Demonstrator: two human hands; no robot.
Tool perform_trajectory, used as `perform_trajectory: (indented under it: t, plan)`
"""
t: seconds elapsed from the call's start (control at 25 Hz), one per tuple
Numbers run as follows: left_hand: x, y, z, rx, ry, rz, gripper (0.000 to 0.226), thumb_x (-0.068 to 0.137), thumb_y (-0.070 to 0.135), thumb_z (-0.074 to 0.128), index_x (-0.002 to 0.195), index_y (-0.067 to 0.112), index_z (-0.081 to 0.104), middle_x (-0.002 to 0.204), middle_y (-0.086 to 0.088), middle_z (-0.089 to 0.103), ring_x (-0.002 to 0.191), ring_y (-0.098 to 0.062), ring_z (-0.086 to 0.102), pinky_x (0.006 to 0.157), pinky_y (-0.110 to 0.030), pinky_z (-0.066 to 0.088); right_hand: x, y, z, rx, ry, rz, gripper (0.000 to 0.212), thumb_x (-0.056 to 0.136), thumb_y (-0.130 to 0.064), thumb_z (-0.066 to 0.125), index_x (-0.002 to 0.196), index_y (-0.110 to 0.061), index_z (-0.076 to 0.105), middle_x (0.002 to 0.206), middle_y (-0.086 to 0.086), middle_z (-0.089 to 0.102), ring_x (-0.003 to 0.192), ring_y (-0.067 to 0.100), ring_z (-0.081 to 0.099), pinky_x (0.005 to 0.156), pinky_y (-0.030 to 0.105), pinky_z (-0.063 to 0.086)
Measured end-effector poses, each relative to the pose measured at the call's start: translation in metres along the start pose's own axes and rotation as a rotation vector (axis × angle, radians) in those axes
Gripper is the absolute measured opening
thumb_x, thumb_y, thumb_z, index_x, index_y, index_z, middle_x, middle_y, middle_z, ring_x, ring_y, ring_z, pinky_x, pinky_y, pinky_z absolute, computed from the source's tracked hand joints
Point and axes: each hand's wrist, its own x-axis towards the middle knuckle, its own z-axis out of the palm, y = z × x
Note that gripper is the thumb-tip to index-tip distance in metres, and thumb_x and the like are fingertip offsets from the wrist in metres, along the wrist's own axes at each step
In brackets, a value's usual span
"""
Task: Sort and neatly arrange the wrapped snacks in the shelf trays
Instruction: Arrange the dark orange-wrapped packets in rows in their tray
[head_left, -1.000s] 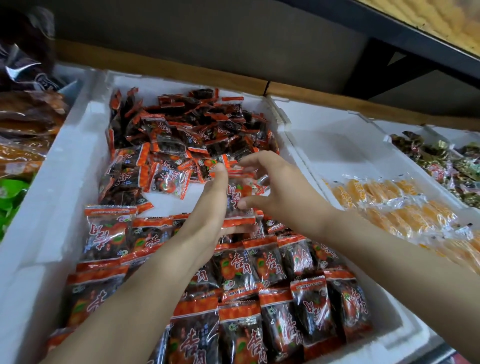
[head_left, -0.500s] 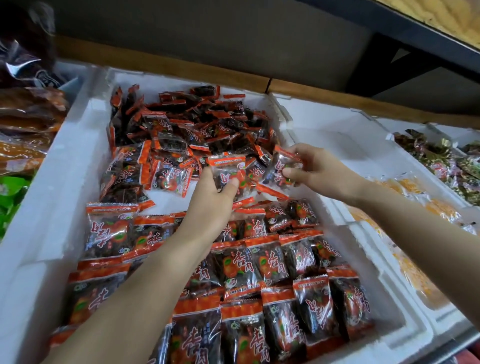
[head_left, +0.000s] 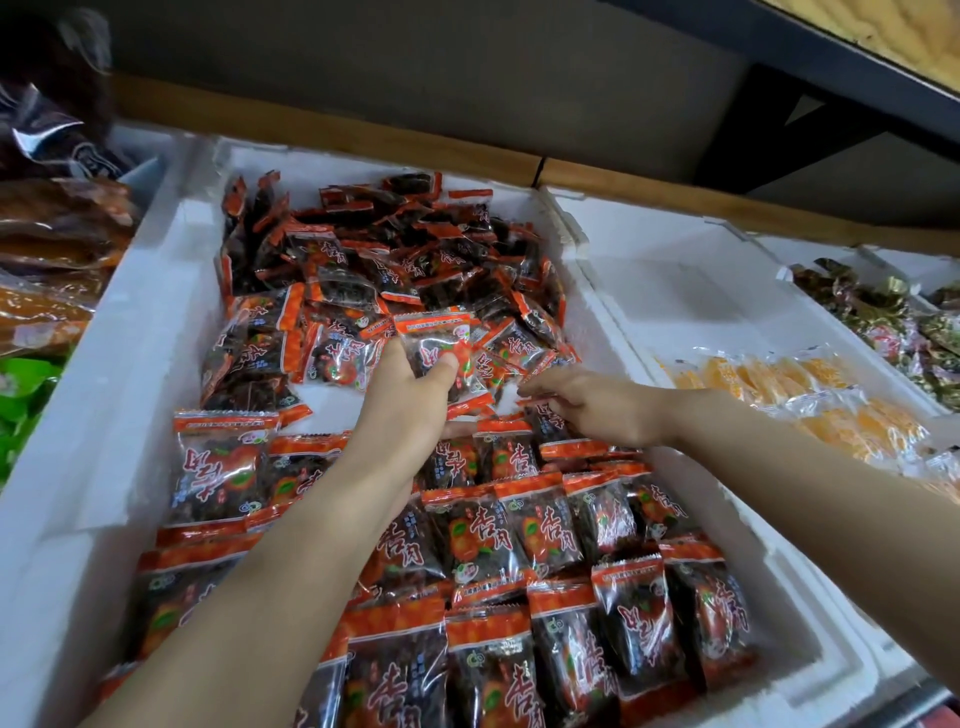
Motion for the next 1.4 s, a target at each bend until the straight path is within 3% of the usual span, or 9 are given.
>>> perform_trajectory:
  t: [0.2, 0.36, 0.56, 0.68, 0.84, 0.96, 1.08, 1.24, 1.4]
  plan:
    - [0.002, 0.004, -0.005, -0.033, 0.048, -0.014, 0.025, 0.1, 0.024, 0.045, 0.125, 0.018, 0.042, 0.1, 0.007, 0.046, 0.07, -0.005, 0.059, 0.078, -0.034, 0.058, -0.015, 0.0, 0.001, -0.015, 0.069, -0.086, 0.037, 0.099, -0.01, 0.036, 0.136, -0.011, 0.04, 0.137, 0.005, 0.042, 0.127, 0.016, 0.035, 0.097, 0.015, 0.022]
    - [0.003, 0.003, -0.006, -0.04, 0.057, -0.017, 0.024, 0.1, 0.022, 0.046, 0.123, 0.018, 0.044, 0.111, 0.0, 0.05, 0.077, -0.008, 0.06, 0.074, -0.032, 0.059, 0.01, 0.013, -0.018, 0.059, 0.396, -0.002, 0.037, 0.096, -0.009, 0.047, 0.133, -0.016, 0.047, 0.134, 0.003, 0.05, 0.124, 0.019, 0.046, 0.1, 0.022, 0.032]
    - [0.003, 0.0, -0.004, -0.037, 0.043, -0.018, 0.025, 0.099, 0.021, 0.046, 0.123, 0.014, 0.046, 0.106, 0.0, 0.053, 0.085, -0.011, 0.06, 0.067, -0.029, 0.059, 0.057, 0.01, -0.022, -0.554, 0.161, -0.091, 0.082, 0.08, -0.024, 0.072, 0.147, -0.026, 0.024, 0.151, -0.005, 0.032, 0.121, 0.018, 0.036, 0.093, 0.027, 0.028]
    - [0.005, -0.001, -0.004, -0.032, 0.036, -0.033, 0.023, 0.099, 0.021, 0.046, 0.122, 0.015, 0.047, 0.108, -0.005, 0.055, 0.088, -0.013, 0.061, 0.066, -0.029, 0.06, 0.074, 0.004, -0.025, -0.768, 0.085, -0.104, 0.09, 0.077, -0.037, 0.073, 0.148, -0.026, 0.019, 0.15, -0.005, 0.033, 0.119, 0.018, 0.036, 0.089, 0.027, 0.026]
    - [0.005, -0.002, -0.004, -0.058, 0.022, -0.038, 0.018, 0.099, 0.02, 0.047, 0.116, 0.017, 0.048, 0.106, -0.005, 0.055, 0.088, -0.012, 0.061, 0.06, -0.026, 0.059, 0.078, 0.0, -0.034, -0.719, 0.218, -0.14, 0.069, 0.08, -0.038, 0.068, 0.137, -0.016, 0.036, 0.13, 0.004, 0.047, 0.115, 0.023, 0.047, 0.093, 0.033, 0.037]
    - [0.005, -0.001, -0.005, -0.069, 0.019, -0.031, 0.015, 0.1, 0.02, 0.046, 0.114, 0.018, 0.048, 0.101, 0.001, 0.052, 0.084, -0.008, 0.059, 0.064, -0.028, 0.06, 0.067, 0.001, -0.038, -0.466, 0.468, -0.105, 0.038, 0.091, -0.029, 0.055, 0.126, -0.015, 0.049, 0.12, 0.006, 0.054, 0.11, 0.025, 0.052, 0.085, 0.037, 0.044]
    - [0.005, 0.0, -0.005, -0.085, 0.017, -0.034, 0.008, 0.1, 0.021, 0.046, 0.107, 0.021, 0.049, 0.103, 0.0, 0.05, 0.085, -0.009, 0.059, 0.064, -0.028, 0.059, 0.052, 0.007, -0.053, -0.259, 0.533, -0.003, 0.019, 0.096, -0.017, 0.048, 0.11, -0.016, 0.06, 0.101, 0.005, 0.058, 0.094, 0.022, 0.055, 0.081, 0.034, 0.042]
    - [0.009, -0.002, -0.006, -0.078, 0.026, -0.054, 0.032, 0.098, 0.023, 0.049, 0.128, 0.015, 0.044, 0.122, -0.007, 0.052, 0.101, -0.022, 0.061, 0.073, -0.037, 0.06, 0.042, 0.022, -0.052, -0.296, 0.336, 0.02, 0.023, 0.089, -0.004, 0.051, 0.099, -0.02, 0.064, 0.099, 0.003, 0.066, 0.095, 0.025, 0.06, 0.082, 0.034, 0.047]
    - [0.008, 0.0, -0.006, -0.101, 0.035, -0.052, 0.022, 0.099, 0.021, 0.048, 0.12, 0.016, 0.047, 0.104, 0.002, 0.048, 0.084, -0.013, 0.058, 0.066, -0.032, 0.06, 0.037, 0.024, -0.029, -0.281, 0.047, 0.044, 0.056, 0.087, -0.016, 0.063, 0.139, -0.022, 0.041, 0.134, 0.003, 0.053, 0.119, 0.022, 0.05, 0.097, 0.028, 0.036]
